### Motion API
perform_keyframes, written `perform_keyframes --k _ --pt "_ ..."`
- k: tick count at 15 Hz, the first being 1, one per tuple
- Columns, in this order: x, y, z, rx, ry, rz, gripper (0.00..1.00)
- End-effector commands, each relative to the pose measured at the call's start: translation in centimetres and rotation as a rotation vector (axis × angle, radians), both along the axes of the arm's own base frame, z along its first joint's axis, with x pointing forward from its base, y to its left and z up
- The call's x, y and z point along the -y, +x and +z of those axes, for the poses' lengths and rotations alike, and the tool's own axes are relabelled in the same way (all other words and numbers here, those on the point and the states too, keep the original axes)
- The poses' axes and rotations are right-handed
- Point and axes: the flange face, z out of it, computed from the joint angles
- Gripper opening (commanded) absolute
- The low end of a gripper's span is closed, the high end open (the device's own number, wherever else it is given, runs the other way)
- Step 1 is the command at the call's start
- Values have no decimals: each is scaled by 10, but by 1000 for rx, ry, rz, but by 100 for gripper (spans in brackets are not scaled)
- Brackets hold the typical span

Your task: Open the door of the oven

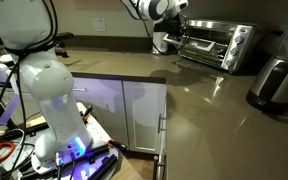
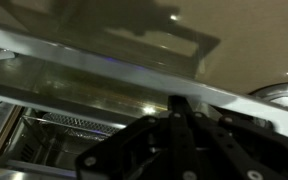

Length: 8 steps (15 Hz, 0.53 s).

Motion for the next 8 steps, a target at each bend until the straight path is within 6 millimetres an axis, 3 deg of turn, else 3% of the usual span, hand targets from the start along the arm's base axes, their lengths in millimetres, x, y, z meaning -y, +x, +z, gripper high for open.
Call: perform_keyframes --k 1,8 --pt "2 -12 8 -25 -13 -5 0" --pt "3 -17 11 -58 -13 -2 0"
